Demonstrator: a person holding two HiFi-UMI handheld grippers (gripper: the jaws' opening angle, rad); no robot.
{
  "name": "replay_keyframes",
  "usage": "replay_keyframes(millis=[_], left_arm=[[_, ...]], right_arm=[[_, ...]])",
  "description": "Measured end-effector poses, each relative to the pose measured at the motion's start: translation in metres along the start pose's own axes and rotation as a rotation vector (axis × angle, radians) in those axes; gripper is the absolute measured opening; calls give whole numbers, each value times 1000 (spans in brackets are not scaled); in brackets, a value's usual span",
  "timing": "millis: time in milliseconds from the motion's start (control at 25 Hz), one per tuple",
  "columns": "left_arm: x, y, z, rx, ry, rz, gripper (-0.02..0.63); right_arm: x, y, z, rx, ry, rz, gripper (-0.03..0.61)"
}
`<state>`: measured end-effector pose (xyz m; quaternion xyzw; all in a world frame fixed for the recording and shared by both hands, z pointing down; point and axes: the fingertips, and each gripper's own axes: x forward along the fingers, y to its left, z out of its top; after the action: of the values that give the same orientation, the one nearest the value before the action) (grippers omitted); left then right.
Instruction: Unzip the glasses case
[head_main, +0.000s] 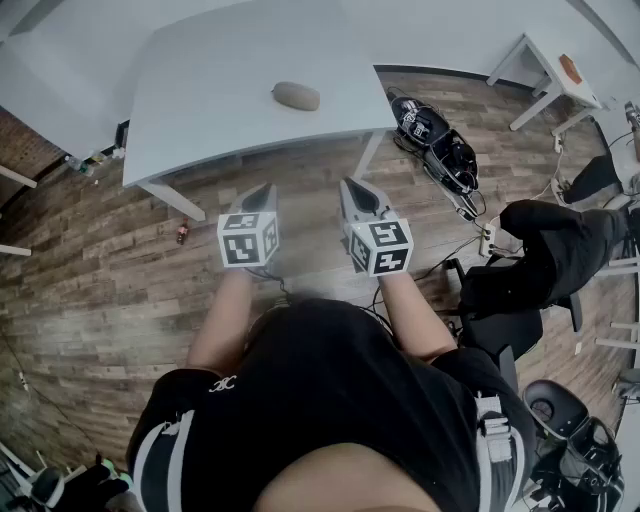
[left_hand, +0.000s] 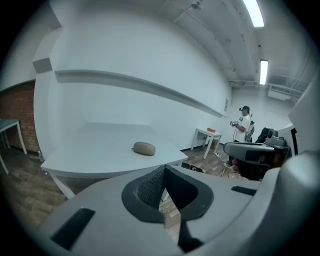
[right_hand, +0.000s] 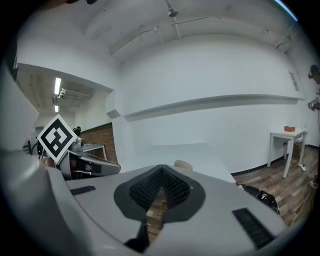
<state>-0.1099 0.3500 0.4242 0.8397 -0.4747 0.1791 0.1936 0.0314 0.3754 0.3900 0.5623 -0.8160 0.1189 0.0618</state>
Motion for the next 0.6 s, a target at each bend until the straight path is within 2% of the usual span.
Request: replay_keyframes(millis=[200, 400, 600], left_arm=[[8, -7, 5, -24, -1, -45, 5], [14, -9, 3, -14, 10, -37, 5], [14, -3, 5, -17, -8, -17, 5]], right_arm=[[3, -4, -1, 27, 2, 6, 12], [3, -8, -4, -3, 13, 8, 12], [9, -11, 0, 27, -11, -11, 12]])
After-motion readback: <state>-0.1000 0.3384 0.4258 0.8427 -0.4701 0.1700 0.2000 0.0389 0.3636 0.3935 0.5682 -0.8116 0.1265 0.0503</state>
